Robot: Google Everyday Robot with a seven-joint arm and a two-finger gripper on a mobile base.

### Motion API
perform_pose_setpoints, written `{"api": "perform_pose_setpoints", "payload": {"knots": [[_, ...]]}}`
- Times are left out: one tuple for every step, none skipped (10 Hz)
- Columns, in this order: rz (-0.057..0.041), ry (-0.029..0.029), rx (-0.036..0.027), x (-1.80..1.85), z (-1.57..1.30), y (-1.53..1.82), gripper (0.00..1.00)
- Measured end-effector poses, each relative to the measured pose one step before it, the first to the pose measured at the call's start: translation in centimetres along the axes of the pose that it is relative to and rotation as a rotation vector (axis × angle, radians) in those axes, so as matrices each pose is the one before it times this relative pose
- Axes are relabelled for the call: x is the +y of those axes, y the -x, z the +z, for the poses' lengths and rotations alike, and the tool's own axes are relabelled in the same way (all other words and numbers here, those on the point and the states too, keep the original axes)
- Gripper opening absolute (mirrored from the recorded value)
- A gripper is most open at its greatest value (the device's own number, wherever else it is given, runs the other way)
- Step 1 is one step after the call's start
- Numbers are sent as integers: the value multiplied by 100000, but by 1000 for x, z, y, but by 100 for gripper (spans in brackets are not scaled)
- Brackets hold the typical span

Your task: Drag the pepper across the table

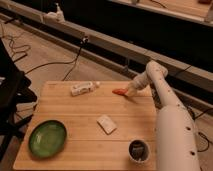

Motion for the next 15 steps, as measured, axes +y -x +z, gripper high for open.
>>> {"api": "perform_pose_setpoints", "payload": {"knots": [[-430,1035,391,514,37,-65,0],[-90,971,163,489,0,-25,0],[-90,2091,429,889,3,-44,0],[-257,2267,669,1053,-138,-139,0],[-257,1807,834,951,-214,-235,0],[-37,1303,814,816,-267,-311,0],[339,936,551,680,-235,-332,0],[1263,1562,701,1299,-403,-637,0],[1047,1036,500,916,-214,-421,0],[1593,1770,466,1353,-153,-451,0],[1698,2506,701,1583,37,-548,0],[1342,1565,472,952,76,-417,0],[1492,1781,574,1037,66,-412,0],[1839,2263,751,1297,44,-484,0],[1555,1637,570,1039,-79,-344,0]]}}
